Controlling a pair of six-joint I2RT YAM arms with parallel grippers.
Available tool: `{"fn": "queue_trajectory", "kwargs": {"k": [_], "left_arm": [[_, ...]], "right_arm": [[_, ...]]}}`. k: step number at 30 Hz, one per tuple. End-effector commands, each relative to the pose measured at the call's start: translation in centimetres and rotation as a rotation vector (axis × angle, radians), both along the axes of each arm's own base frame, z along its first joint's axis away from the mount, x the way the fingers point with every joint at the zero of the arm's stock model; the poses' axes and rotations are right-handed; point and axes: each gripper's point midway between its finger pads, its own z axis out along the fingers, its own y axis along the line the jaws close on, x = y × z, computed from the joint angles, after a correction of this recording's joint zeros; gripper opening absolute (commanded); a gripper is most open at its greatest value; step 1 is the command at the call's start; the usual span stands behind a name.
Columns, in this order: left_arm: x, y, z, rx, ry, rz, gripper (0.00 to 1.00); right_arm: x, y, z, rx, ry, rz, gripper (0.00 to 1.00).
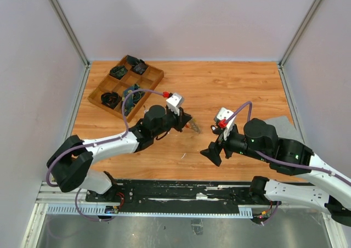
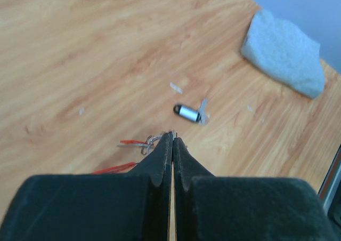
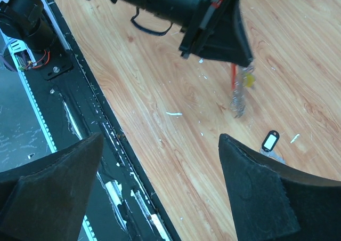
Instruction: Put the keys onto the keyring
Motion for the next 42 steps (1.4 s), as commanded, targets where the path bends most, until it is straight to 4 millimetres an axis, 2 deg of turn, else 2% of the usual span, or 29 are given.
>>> {"fn": "queue_trajectory", "kwargs": {"k": [1, 5, 10, 17, 22, 25, 26, 27, 31, 36, 42], "left_arm": [[-1.6, 1.1, -1.8, -0.079, 0.023, -0.009, 0.01], [-2.8, 2.1, -4.0, -0.077, 0.071, 0.000, 0.01], [-3.8, 4.0, -5.0, -0.085, 0.101, 0.045, 0.03], [-5.0, 7.3, -6.3, -0.045, 0.145, 0.135, 0.30], [-5.5, 9.6, -5.9, -0.033, 0.179, 0.222, 0.46], [-5.7, 11.0, -5.0, -0.030, 0.204, 0.287, 0.57], [-5.8, 11.4, -4.5, -0.032, 0.209, 0.297, 0.71], [-6.0, 11.7, -4.0, -0.037, 0.211, 0.304, 0.81], [-6.7, 12.9, -0.6, -0.080, 0.202, 0.332, 0.99], [-7.2, 15.1, 2.1, -0.074, 0.230, 0.415, 1.00], [-7.7, 17.8, 3.6, -0.024, 0.271, 0.524, 1.00]], "right_arm": [[-0.4, 0.7, 0.7, 0.052, 0.009, 0.014, 0.90], [-0.5, 1.1, 0.6, 0.055, 0.016, 0.025, 0.90], [-0.3, 1.1, 0.1, 0.053, 0.032, 0.002, 0.90], [0.1, 1.1, -1.0, 0.038, 0.045, -0.025, 0.92], [0.8, 0.6, -1.4, 0.031, 0.066, -0.099, 0.96], [1.7, -0.4, -1.9, 0.002, 0.071, -0.178, 0.99], [2.0, -0.9, -2.2, -0.010, 0.076, -0.222, 0.98], [2.4, -1.5, -2.4, -0.022, 0.073, -0.262, 0.98], [3.1, -2.5, -2.0, -0.013, 0.025, -0.301, 0.98], [2.6, -3.0, -1.9, 0.017, -0.032, -0.251, 0.98], [2.5, -4.6, -2.5, 0.048, -0.043, -0.295, 0.98]]}}
